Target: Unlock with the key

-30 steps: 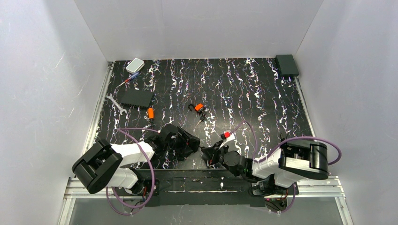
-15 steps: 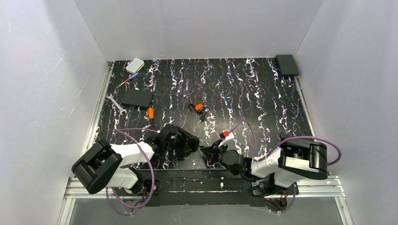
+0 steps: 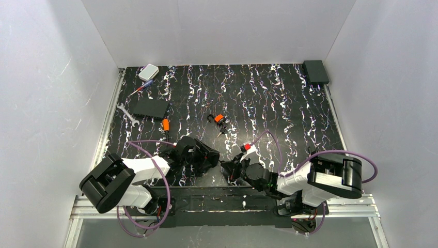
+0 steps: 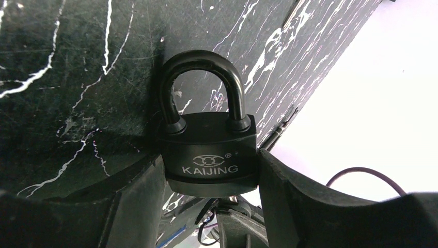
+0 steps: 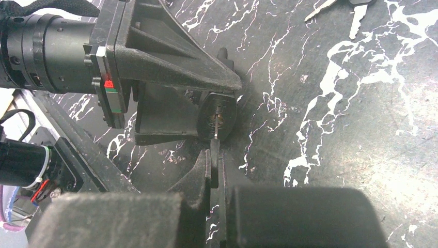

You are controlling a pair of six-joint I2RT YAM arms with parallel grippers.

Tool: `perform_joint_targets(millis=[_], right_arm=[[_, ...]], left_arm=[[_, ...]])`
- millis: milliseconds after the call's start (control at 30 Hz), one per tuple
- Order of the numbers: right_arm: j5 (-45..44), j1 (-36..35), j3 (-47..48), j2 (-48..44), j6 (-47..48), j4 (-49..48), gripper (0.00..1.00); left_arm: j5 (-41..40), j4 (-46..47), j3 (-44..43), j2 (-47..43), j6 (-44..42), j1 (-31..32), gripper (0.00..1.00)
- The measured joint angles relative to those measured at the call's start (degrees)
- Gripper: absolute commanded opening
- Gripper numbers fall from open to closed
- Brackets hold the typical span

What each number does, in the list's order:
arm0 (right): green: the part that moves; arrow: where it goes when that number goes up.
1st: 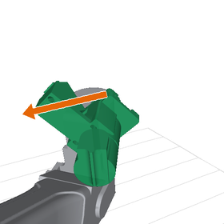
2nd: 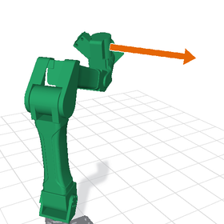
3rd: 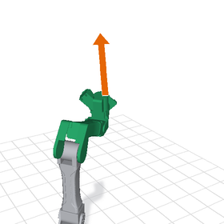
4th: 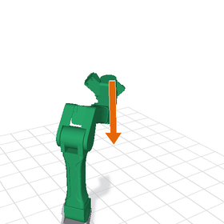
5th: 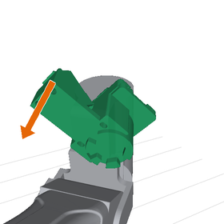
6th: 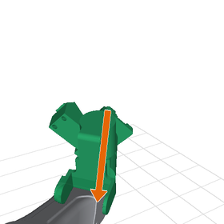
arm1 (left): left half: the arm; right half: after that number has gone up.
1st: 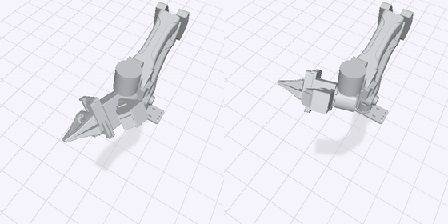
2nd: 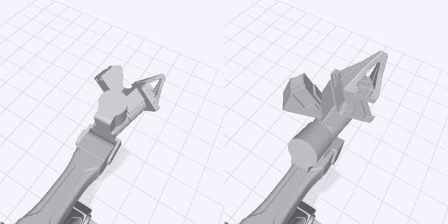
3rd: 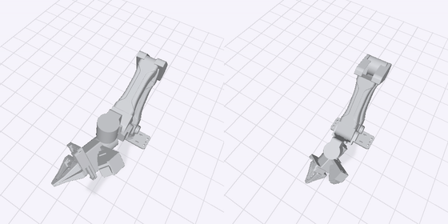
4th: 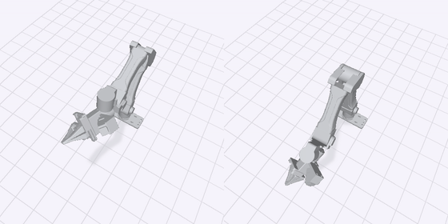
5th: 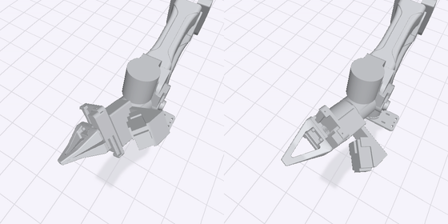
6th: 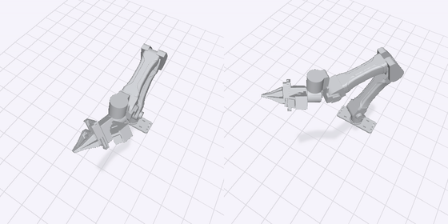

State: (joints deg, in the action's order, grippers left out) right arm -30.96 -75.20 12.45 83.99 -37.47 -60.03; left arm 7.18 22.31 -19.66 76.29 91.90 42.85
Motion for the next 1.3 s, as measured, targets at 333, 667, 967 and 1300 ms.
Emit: perform_joint_targets(millis=[333, 667, 967, 1300], right_arm=[[1.7, 0.85, 0.0, -2.32, -0.83, 3.39, 0.01], [2.93, 1.31, 0.0, -3.69, -1.33, 5.05, 0.01], [1.05, 1.31, 0.79, -4.94, -3.41, 8.28, 0.01], [-0.04, 1.73, 1.99, -4.92, -4.28, 9.31, 0.01]], left_arm=[[0.81, 0.24, -0.35, 0.5, -1.25, -0.02, 0.0], [1.42, 0.74, -0.31, 0.52, -1.86, -0.02, 0.0], [2.69, 9.01, 2.45, 2.71, 2.16, -0.5, 0.0], [2.16, 17.75, 6.29, 3.5, 8.37, -0.83, 0.0]])
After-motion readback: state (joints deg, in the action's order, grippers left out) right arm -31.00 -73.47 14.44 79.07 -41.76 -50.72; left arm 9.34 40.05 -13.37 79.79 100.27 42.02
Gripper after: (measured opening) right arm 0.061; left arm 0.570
